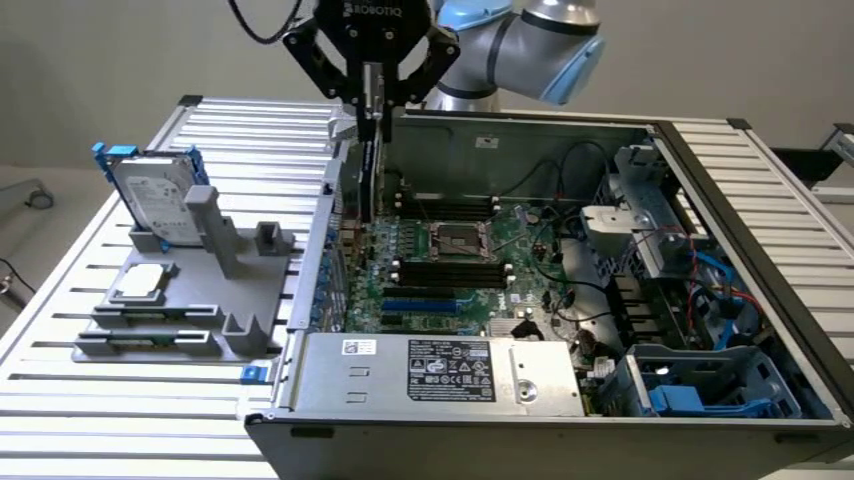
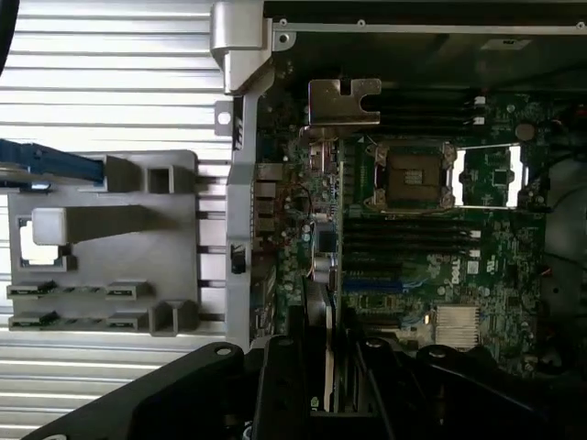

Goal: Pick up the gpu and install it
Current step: 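Pick up the gpu and move the gpu toward the slot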

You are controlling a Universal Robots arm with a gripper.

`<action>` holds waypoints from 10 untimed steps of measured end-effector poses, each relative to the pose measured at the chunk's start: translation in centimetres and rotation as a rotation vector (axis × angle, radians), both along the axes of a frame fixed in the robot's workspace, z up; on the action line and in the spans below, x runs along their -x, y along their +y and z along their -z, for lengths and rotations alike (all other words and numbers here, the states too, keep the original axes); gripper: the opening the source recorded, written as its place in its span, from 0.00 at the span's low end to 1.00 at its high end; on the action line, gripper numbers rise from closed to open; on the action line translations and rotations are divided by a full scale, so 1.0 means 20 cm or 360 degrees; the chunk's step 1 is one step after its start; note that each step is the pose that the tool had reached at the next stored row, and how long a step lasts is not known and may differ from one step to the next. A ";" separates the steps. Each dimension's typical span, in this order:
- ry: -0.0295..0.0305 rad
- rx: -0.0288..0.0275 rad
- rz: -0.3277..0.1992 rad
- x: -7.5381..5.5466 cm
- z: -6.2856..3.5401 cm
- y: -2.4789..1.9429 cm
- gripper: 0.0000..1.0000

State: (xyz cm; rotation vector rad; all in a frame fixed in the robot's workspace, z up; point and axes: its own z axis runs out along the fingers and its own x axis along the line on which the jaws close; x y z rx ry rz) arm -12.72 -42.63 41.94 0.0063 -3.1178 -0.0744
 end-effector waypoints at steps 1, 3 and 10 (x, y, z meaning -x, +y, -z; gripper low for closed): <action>0.00000 0.00001 0.0000 -0.02 0.009 0.001 0.26; -0.00001 0.00008 0.0000 -0.07 0.027 0.006 0.26; 0.00000 0.00027 0.0000 -0.23 0.091 0.024 0.26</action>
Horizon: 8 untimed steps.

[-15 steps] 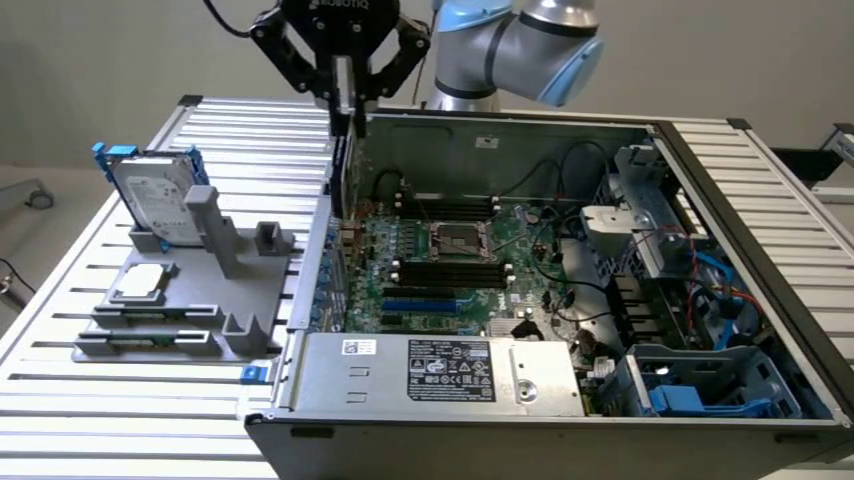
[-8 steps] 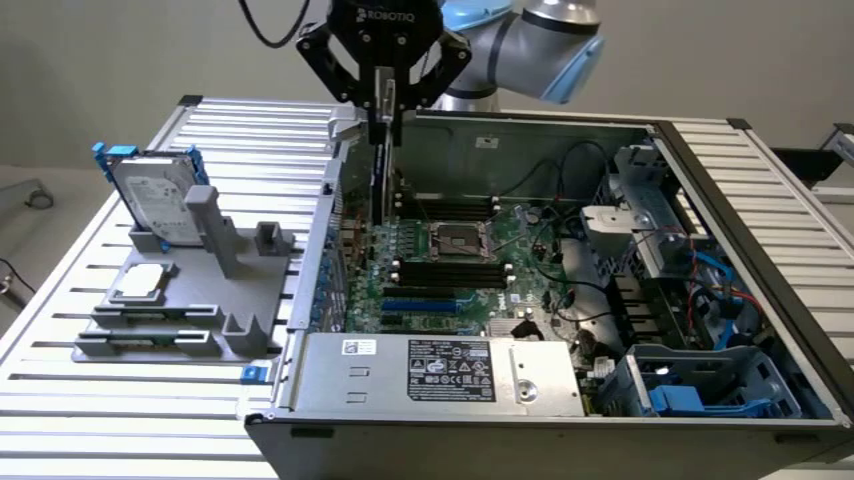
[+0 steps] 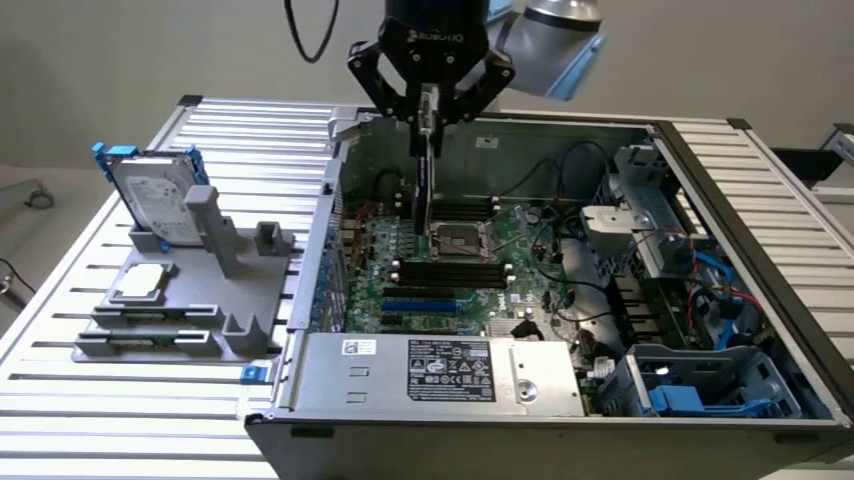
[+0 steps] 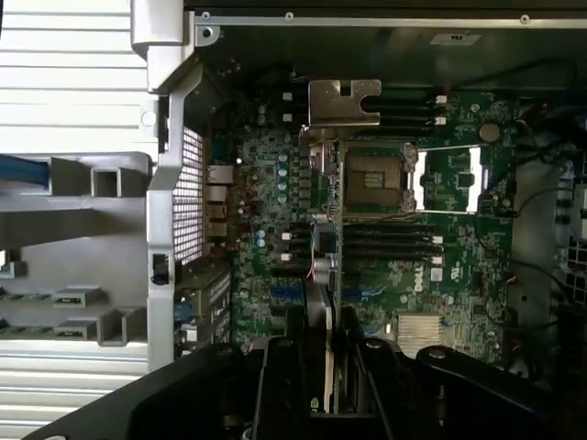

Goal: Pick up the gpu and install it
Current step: 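Pick up the gpu and move the gpu toward the slot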

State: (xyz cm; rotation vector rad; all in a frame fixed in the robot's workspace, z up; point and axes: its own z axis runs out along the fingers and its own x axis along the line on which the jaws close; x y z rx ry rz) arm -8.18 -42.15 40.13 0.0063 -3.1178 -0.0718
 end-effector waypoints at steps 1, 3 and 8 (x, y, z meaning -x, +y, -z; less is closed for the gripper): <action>0.00000 0.00000 0.0000 -0.02 0.009 0.003 0.26; -0.00001 0.00000 0.0000 -0.07 0.027 0.009 0.26; -0.00004 -0.00001 0.0000 -0.17 0.065 0.022 0.26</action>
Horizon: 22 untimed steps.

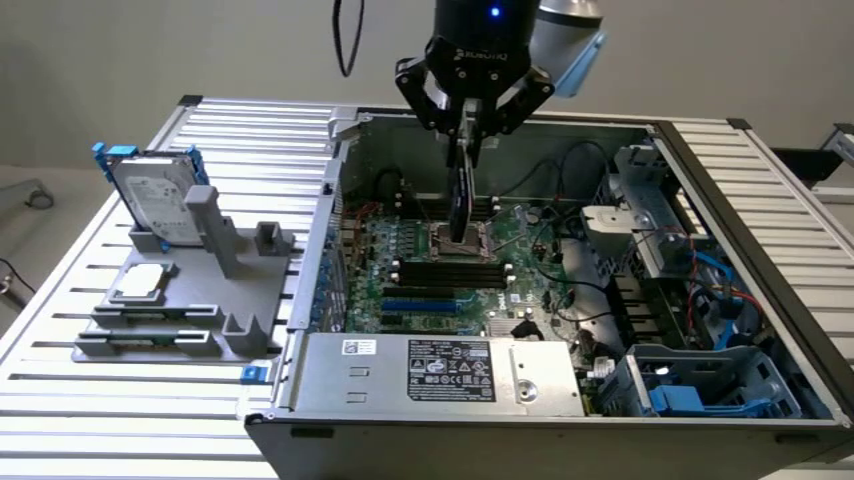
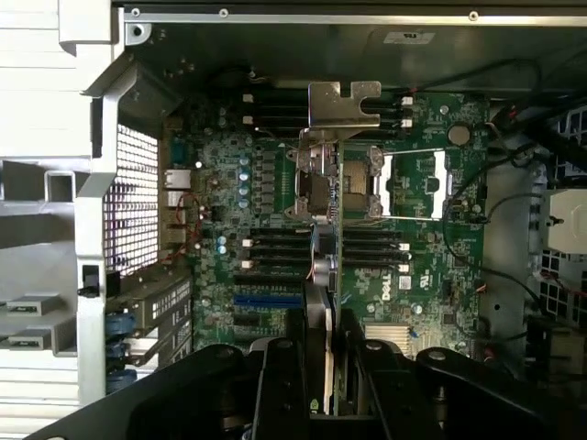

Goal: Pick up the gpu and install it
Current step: 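Pick up the gpu and move the gpu toward the slot, then insert the gpu into the slot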

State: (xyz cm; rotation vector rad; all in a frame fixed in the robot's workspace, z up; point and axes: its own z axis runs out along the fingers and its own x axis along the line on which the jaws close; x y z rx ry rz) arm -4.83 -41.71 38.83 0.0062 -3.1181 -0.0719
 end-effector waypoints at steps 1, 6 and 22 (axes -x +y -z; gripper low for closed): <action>0.00002 -0.00008 0.0000 0.00 0.000 0.000 0.26; 0.00002 -0.00006 0.0001 0.00 0.000 0.000 0.26; -0.00001 -0.00008 -0.0147 0.00 0.003 0.002 0.26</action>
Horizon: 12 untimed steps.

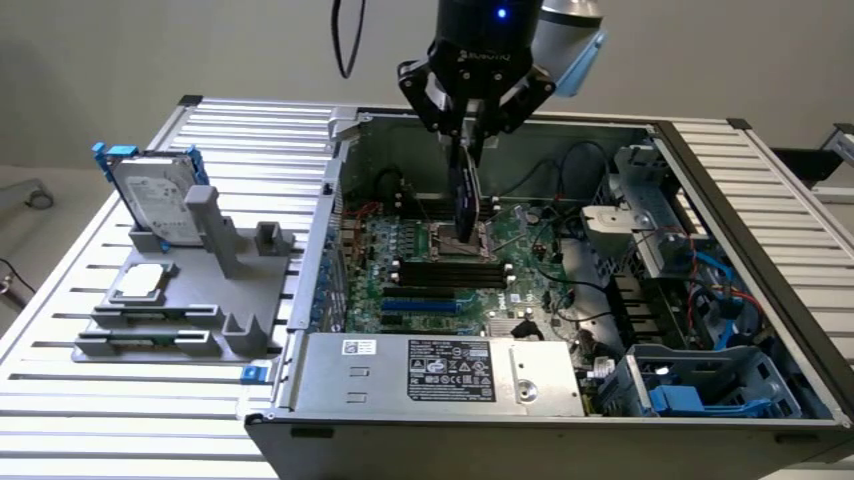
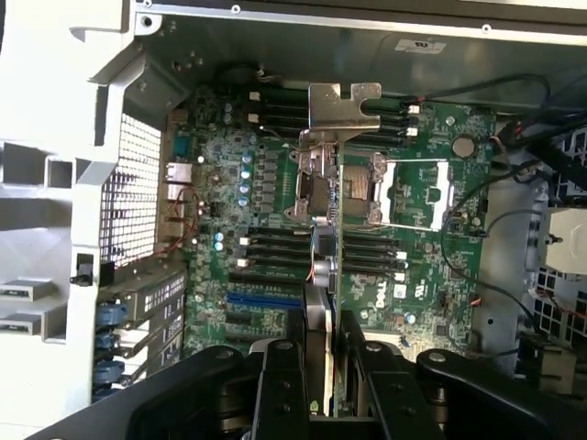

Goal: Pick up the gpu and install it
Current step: 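Insert the gpu into the slot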

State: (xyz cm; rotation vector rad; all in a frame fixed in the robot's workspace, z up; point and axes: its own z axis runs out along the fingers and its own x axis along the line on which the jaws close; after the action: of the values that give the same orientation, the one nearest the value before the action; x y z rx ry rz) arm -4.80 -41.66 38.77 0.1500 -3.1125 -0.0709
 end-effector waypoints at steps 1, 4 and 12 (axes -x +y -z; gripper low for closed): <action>0.00000 0.00001 -0.0029 0.00 0.001 0.000 0.26; 0.00000 0.00002 -0.0115 0.00 0.003 0.000 0.26; 0.00002 0.00003 -0.0347 0.00 0.008 0.000 0.26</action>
State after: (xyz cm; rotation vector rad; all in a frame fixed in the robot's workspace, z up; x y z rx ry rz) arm -4.80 -41.66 38.61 0.4869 -3.0729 -0.0659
